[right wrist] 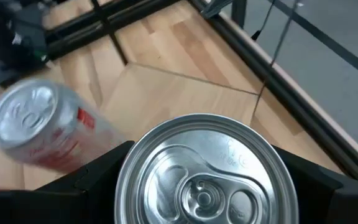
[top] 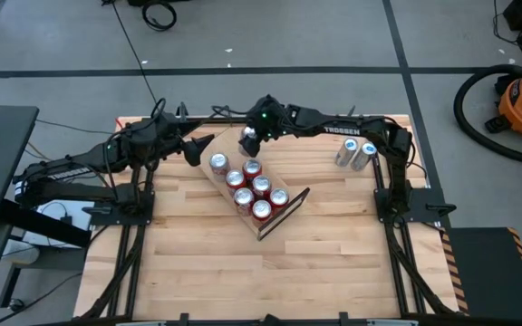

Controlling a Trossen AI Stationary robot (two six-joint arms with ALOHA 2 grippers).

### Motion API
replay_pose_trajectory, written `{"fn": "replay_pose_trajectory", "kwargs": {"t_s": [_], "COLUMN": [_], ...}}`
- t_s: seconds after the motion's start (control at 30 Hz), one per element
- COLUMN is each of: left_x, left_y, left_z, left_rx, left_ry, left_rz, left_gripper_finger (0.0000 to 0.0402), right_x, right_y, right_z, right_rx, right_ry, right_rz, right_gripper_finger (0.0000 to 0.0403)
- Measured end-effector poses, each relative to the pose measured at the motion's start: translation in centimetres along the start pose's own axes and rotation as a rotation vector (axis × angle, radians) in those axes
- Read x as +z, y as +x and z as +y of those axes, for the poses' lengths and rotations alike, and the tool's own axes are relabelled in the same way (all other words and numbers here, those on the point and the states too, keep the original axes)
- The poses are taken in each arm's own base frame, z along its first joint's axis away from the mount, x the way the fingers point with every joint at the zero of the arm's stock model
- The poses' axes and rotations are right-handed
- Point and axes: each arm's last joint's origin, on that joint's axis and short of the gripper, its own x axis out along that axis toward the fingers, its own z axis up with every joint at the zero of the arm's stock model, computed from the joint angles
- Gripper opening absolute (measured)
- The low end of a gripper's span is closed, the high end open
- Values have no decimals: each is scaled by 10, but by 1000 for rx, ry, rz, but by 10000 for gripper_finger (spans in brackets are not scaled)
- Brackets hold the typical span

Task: Place canned beverage on shelf
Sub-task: Put the silver and red soda can on the shelf aligned with the other silver and red soda can

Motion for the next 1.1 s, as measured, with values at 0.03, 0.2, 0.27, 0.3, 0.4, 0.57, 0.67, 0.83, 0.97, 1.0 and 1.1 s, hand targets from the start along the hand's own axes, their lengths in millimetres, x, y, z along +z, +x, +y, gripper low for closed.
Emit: {"fn": "replay_pose_trajectory", "kwargs": {"t_s": [0.03,0.2,0.27,0.3,0.4,0.57,0.67,0.83,0.97,1.0,1.1], "left_x": [0,0,0,0,0,-1,-3,-3,-3,-3,-3], "left_y": [0,0,0,0,0,0,-1,-1,-1,-1,-1], "left_z": [0,0,0,0,0,0,-1,-2,-2,-2,-2], "left_rx": [0,0,0,0,1,0,-2,-5,-6,-6,-6], "left_ry": [0,0,0,0,0,-10,-7,-6,-6,-6,-6], "left_rz": [0,0,0,0,0,12,24,27,27,26,27], "left_gripper_finger": [396,396,396,396,396,396,396,396,396,396,396], "right_x": [0,-1,-1,-2,-8,-8,-11,-15,-15,-15,-15], "right_y": [0,0,1,4,14,19,20,22,22,22,22], "right_z": [1,6,6,6,4,11,13,15,16,16,16], "right_rx": [5,16,16,17,31,38,41,42,52,52,54], "right_ry": [-11,-39,-45,-47,-44,-55,-54,-64,-66,-66,-65], "right_rz": [2,-2,-2,-5,20,-8,7,19,21,21,23], "right_gripper_finger": [321,321,321,321,321,321,321,321,321,321,322]}}
